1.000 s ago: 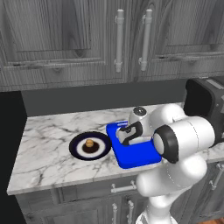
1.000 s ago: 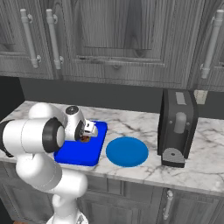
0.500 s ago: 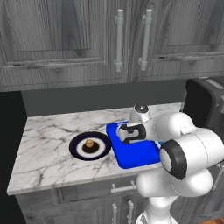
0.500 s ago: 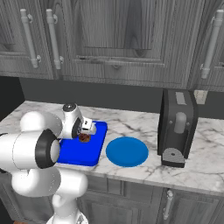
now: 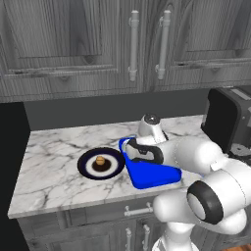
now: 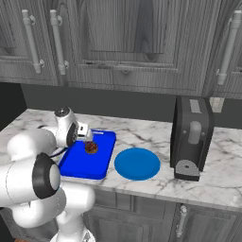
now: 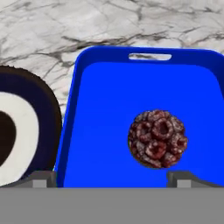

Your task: Move the dessert items from the plates to the tray.

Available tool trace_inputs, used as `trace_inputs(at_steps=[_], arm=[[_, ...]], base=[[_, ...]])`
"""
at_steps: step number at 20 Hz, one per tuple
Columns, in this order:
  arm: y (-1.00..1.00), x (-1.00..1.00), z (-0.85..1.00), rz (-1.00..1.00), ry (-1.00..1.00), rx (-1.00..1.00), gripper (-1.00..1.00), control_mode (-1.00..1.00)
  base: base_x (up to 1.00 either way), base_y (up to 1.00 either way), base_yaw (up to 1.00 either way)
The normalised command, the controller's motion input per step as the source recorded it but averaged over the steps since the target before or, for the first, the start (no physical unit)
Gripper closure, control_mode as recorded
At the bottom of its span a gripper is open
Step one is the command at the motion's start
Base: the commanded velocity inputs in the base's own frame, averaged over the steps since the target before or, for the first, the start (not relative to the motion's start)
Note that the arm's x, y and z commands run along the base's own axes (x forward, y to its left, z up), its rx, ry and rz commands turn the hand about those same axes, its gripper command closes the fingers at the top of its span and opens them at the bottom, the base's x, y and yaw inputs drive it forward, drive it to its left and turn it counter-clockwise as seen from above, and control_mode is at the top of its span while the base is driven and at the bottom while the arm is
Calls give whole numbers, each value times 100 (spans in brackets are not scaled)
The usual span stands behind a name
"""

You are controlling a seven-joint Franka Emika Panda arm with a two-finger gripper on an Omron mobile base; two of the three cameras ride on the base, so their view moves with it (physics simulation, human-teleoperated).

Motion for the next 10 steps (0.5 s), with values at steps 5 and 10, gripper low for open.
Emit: trace_inputs(at_steps=[5,10], arm=[[59,0,22,7,0,0,-100,-100],[53,0,0,5,0,0,-100,-100]], base=[[0,0,0],[0,0,0]])
